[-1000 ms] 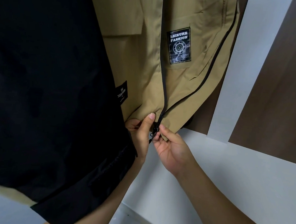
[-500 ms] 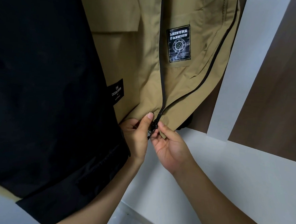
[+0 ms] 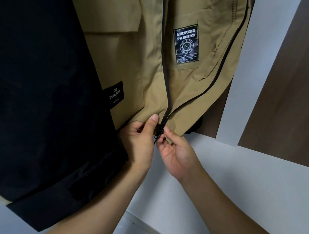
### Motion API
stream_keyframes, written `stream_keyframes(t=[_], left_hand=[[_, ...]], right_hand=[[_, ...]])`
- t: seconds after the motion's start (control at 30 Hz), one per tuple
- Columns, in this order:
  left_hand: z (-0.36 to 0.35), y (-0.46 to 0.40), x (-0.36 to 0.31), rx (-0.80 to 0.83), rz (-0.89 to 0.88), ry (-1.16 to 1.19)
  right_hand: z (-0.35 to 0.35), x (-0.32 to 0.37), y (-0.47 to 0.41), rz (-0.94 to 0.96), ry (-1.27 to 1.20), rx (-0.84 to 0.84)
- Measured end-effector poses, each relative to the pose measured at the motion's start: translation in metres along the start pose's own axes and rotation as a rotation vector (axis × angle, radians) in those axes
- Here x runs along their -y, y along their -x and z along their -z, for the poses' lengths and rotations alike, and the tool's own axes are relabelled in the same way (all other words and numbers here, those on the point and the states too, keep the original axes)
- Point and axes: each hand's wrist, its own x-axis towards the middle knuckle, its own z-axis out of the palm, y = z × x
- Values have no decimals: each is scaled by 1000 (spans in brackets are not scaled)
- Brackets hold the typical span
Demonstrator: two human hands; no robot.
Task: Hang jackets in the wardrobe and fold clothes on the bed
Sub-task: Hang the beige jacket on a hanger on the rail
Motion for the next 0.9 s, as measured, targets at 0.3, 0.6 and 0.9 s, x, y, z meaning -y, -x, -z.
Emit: stream_keyframes(t=[0.3,0.6,0.9], left_hand=[[0,-2,1,-5,1,29],[4,0,-2,62,-3,57],[5,3,-10,40,-36,23]], right_hand=[[0,0,-1,8,-2,-6],[-3,1,0,8,-21,-26],[-7,1,2,10,-28,-14]])
